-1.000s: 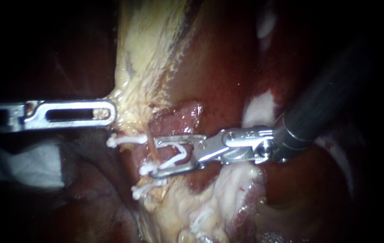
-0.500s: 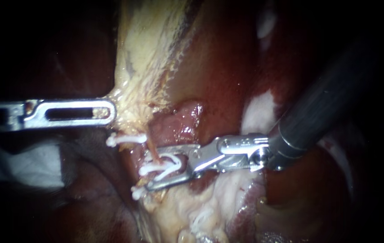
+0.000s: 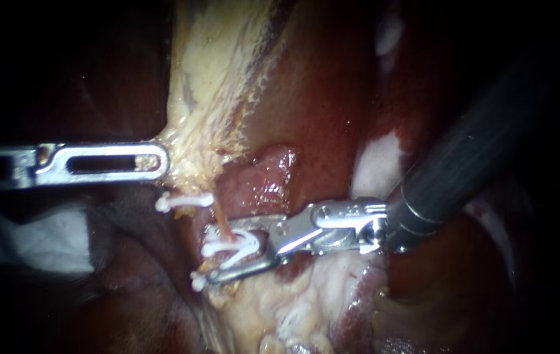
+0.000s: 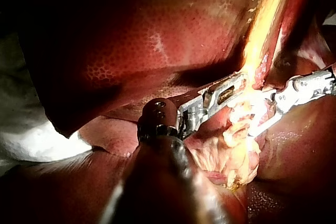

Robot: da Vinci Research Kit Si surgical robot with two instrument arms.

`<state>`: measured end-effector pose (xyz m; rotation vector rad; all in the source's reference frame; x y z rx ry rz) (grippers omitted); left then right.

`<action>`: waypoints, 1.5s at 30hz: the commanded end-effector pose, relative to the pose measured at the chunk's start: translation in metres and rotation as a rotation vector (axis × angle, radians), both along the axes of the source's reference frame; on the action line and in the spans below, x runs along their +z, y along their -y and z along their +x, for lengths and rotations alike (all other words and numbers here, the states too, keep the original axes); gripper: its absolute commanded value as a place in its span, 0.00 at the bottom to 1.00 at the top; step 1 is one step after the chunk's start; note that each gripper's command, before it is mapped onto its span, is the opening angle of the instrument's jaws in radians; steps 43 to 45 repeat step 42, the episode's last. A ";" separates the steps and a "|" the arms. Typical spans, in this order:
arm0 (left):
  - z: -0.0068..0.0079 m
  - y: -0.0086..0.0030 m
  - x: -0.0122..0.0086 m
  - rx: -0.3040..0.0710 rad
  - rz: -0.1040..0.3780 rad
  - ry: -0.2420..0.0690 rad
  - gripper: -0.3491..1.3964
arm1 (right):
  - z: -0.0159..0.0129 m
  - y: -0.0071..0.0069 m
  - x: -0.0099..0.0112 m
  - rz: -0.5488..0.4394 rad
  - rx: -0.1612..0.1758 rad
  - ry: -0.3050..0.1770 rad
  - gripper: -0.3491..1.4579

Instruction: Clipping second clip right tube

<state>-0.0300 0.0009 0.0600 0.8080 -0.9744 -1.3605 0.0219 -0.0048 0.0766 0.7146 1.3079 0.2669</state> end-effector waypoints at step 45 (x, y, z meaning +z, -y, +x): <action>-0.0002 0.0001 -0.0002 -0.001 0.000 -0.001 0.00 | -0.0009 -0.0001 0.0005 0.028 0.010 0.149 0.00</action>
